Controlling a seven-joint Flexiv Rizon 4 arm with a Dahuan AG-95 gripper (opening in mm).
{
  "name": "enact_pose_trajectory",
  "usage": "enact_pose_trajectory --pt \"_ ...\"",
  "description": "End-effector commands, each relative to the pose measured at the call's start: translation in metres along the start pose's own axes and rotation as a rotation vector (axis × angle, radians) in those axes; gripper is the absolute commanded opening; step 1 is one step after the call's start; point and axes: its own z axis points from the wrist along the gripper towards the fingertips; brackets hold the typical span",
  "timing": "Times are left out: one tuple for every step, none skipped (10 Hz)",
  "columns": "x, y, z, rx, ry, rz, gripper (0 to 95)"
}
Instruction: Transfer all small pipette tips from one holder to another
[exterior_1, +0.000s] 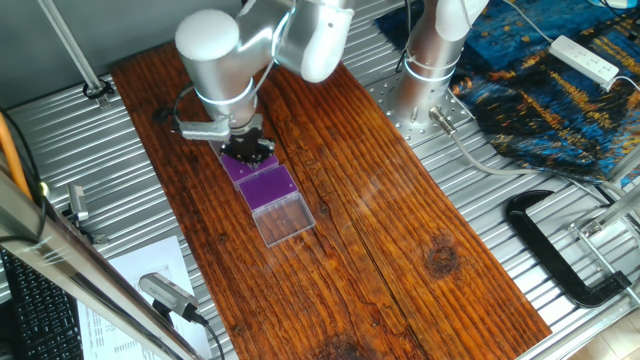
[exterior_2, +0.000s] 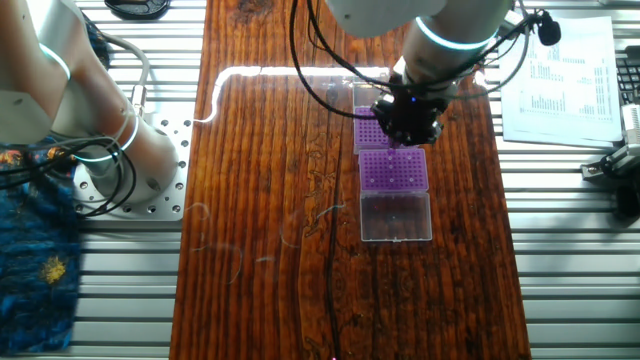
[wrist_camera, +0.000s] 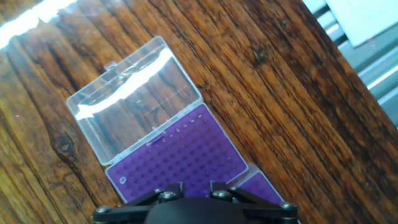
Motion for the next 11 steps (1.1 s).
enact_pose_trajectory --pt "0.0107 -0.0074 0.0037 0.008 -0.022 -0.034 0.0" --pt "0.0137 -0.0099 0.0055 0.008 -0.022 -0.046 19.0" --pt "0.0156 -0.0111 0.0073 0.009 -0.023 -0.054 19.0" --pt "0.0176 -0.0124 0.0096 0.012 -0.027 -0.062 19.0" --pt "0.018 -0.0128 0.0105 0.015 -0.032 -0.071 19.0" --pt "0.0181 -0.0128 0.0105 0.016 -0.032 -0.083 19.0" --pt "0.0182 -0.0128 0.0105 0.016 -0.032 -0.095 19.0" --pt "0.0183 -0.0127 0.0106 0.017 -0.03 -0.11 19.0" --pt "0.0187 -0.0123 0.0108 0.018 -0.026 -0.116 19.0" --pt "0.0194 -0.0123 0.0114 0.019 -0.024 -0.117 19.0" --pt "0.0205 -0.0129 0.0123 0.02 -0.024 -0.119 19.0"
